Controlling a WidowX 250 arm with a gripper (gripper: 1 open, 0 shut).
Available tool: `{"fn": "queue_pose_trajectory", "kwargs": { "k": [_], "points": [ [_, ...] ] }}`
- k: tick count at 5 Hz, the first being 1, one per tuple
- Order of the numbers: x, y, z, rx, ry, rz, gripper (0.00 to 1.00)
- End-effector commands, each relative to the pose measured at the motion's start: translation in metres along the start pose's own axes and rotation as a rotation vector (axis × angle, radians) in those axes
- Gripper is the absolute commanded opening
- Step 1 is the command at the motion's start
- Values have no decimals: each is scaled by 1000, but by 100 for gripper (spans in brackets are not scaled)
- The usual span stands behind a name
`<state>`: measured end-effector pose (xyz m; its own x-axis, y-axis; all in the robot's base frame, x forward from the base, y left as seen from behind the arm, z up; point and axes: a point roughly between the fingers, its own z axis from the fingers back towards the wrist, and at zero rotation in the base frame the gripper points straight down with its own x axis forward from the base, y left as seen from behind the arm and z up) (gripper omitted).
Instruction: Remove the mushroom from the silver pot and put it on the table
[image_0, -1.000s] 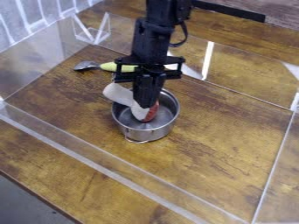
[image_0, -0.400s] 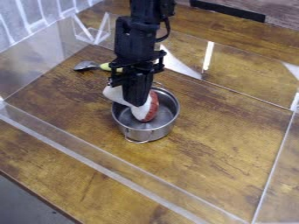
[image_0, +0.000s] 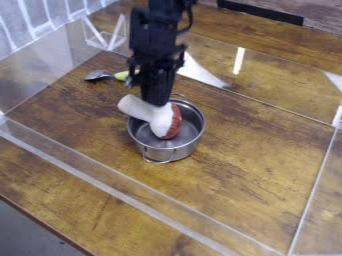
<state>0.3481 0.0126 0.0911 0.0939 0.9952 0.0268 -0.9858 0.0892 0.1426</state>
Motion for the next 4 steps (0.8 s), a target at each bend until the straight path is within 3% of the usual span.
{"fn": "queue_pose_trajectory", "kwargs": {
  "k": [1, 2, 4],
  "points": [
    [3, -10, 46, -76, -3, -21, 0],
    [-1, -13, 27, -74, -6, -14, 100],
    [-7, -18, -3, -66, -13, -10, 100]
  ]
}}
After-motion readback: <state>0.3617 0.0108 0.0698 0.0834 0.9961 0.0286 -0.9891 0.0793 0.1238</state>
